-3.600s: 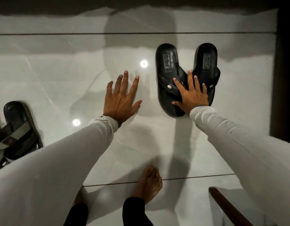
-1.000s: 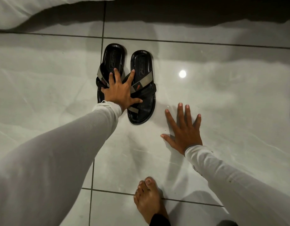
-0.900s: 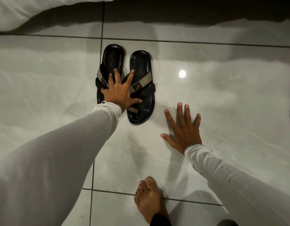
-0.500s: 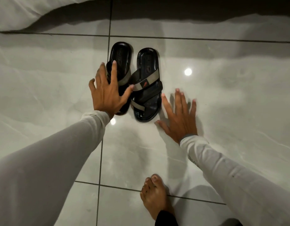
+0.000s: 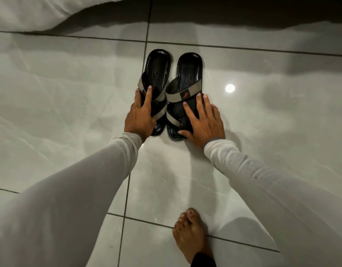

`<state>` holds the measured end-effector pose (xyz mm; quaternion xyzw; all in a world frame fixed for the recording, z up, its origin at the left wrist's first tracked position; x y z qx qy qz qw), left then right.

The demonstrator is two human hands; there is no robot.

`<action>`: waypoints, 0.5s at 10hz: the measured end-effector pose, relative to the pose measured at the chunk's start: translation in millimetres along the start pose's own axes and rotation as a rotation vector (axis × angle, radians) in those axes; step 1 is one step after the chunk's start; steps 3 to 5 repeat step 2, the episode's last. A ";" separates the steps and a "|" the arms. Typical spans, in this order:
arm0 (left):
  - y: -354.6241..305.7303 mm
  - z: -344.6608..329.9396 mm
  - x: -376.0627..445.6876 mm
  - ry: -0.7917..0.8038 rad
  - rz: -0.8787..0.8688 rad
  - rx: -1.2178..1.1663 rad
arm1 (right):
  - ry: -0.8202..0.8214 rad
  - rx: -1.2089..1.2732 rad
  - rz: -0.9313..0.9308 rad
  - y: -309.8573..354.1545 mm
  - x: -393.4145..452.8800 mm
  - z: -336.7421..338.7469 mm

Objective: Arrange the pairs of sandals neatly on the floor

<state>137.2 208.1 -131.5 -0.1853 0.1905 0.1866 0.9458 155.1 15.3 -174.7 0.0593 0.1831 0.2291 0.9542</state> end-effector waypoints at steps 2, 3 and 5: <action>-23.4 20.4 -27.6 -0.089 -0.007 0.224 | -0.002 -0.066 -0.037 -14.4 -16.3 39.2; -23.4 20.4 -27.6 -0.089 -0.007 0.224 | -0.002 -0.066 -0.037 -14.4 -16.3 39.2; -23.4 20.4 -27.6 -0.089 -0.007 0.224 | -0.002 -0.066 -0.037 -14.4 -16.3 39.2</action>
Point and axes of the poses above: each hand's wrist, its own x-axis towards the middle knuckle, its own z-axis out of the back of the hand, y = z × x, the point moved 3 cm from there along x, towards the middle knuckle, and after that the axes turned 4 degrees about -y, right-handed, at the moved point
